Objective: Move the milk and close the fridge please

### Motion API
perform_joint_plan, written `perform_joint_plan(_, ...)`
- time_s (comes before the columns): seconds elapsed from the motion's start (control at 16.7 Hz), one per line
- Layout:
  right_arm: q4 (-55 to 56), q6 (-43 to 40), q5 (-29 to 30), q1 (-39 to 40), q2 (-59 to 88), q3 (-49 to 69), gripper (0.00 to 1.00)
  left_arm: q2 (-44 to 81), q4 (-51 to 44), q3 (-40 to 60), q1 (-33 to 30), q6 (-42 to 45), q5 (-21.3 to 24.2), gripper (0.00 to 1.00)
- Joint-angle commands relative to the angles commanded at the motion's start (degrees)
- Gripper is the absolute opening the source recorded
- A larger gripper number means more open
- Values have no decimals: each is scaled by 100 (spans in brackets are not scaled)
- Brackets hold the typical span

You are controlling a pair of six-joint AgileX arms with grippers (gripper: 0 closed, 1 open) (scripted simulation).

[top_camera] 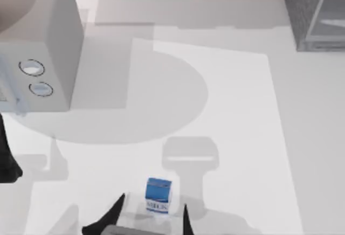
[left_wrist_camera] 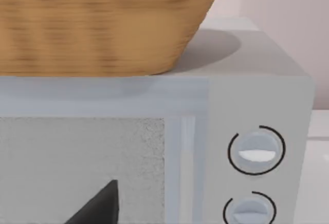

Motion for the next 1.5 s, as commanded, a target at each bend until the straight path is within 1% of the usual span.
perform_joint_plan(0.12,182,-199,40,-62,-84,-87,100,0,0,0,0,0,0,100)
perform_joint_plan(0.24,564,-600,108,-163,-238,-235,100,0,0,0,0,0,0,100)
perform_joint_plan(0.6,2633,-2388,283,-458,-634,-901,100,0,0,0,0,0,0,100)
perform_joint_plan(0.78,3414,-3064,323,-551,-776,-1162,100,0,0,0,0,0,0,100)
perform_joint_plan(0.9,3632,-3274,332,-579,-836,-1238,100,0,0,0,0,0,0,100)
perform_joint_plan(1.14,3649,-3291,333,-580,-840,-1244,100,0,0,0,0,0,0,100)
perform_joint_plan(1.5,3649,-3291,333,-580,-840,-1244,55,0,0,0,0,0,0,100)
